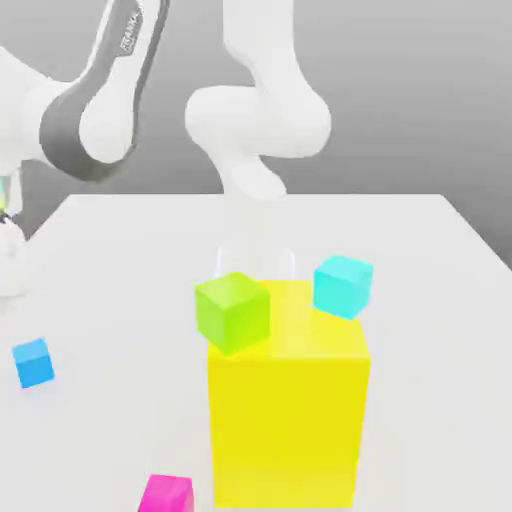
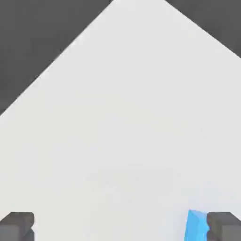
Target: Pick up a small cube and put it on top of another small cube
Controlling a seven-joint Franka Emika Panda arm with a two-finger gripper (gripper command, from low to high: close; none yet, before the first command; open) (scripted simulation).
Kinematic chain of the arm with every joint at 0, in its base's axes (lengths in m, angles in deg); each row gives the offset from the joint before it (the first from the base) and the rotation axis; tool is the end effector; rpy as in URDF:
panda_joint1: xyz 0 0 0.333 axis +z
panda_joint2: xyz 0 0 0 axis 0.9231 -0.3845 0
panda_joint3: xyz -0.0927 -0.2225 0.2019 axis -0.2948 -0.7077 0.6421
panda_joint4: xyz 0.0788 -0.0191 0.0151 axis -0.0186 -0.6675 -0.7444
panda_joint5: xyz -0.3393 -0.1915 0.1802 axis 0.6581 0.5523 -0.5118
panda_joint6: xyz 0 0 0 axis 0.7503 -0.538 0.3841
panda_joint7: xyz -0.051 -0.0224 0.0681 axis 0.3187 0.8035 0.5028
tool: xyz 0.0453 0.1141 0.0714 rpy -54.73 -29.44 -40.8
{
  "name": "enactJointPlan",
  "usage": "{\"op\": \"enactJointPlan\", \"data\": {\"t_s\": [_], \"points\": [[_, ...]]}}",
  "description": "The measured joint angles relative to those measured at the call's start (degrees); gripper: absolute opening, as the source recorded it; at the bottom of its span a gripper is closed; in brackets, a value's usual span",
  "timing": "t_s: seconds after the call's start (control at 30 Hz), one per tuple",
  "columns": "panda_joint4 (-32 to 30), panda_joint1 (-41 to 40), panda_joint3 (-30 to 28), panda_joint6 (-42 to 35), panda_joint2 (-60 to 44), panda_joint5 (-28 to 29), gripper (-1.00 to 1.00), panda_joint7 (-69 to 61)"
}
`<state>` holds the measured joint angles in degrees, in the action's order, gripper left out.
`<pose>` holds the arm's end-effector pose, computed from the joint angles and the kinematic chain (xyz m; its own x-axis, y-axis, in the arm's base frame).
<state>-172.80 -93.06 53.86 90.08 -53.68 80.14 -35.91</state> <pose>0.3098 -0.3528 0.1737 -0.1666 -0.9854 0.0349 -0.9835 0.1635 -0.0775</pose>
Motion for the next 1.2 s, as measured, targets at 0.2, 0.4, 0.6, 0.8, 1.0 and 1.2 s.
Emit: {"op": "enactJointPlan", "data": {"t_s": [0.2, 0.4, 0.6, 0.8, 1.0, 1.2], "points": [[-0.2, -8.0, 5.8, 7.7, -13.0, -10.7, 0.00, -7.4], [1.0, -12.2, 10.8, 11.6, -18.1, -14.7, -1.00, -10.5], [0.1, -10.1, 8.0, 9.1, -14.7, -11.5, -1.00, -8.0], [-0.1, -4.4, 4.8, -1.5, -3.2, -1.6, -1.00, 4.1], [5.6, 5.7, 11.3, -16.1, 6.5, 1.6, -1.00, 21.5], [11.5, 11.6, 19.6, -30.8, 15.5, 3.4, -1.00, 38.3]]}}
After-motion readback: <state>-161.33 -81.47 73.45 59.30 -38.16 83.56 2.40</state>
